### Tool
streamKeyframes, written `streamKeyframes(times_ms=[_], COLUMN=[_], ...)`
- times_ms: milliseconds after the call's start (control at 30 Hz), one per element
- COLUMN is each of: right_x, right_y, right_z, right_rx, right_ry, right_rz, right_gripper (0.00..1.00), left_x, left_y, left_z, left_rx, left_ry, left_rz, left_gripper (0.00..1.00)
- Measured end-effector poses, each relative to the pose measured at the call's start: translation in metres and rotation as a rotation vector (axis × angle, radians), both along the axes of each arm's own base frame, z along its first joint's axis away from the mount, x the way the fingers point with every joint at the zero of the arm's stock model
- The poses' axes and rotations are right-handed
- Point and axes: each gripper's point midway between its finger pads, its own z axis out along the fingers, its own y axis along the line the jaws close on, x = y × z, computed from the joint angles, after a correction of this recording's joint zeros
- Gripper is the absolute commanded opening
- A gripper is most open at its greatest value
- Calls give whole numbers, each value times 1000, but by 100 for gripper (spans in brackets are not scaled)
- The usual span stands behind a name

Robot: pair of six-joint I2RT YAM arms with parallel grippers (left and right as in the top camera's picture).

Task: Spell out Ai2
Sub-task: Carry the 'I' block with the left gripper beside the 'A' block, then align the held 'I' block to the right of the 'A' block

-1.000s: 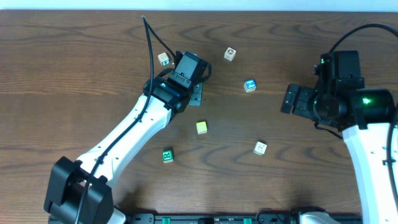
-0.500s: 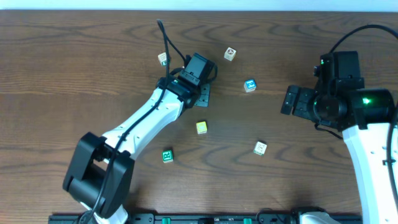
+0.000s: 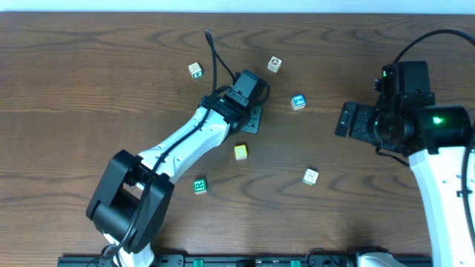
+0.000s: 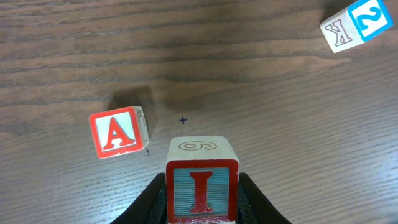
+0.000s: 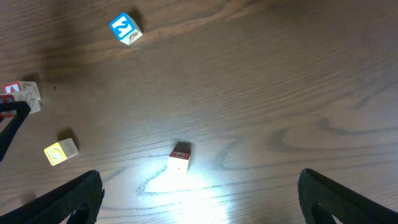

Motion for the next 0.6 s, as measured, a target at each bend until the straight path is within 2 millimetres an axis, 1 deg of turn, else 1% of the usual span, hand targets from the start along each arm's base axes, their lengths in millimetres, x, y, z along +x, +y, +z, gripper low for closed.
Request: streamKeyframes(times_ms=[600], right_x=[0], right_y=[0], right_z=[0], right_rx=[0], right_ry=[2], right_rz=[0], right_gripper=[99], left_x=[12], left_y=[-7], left_z=[-28], left_rx=[7], left_ry=[-4], left_rz=[4], left_gripper=[15])
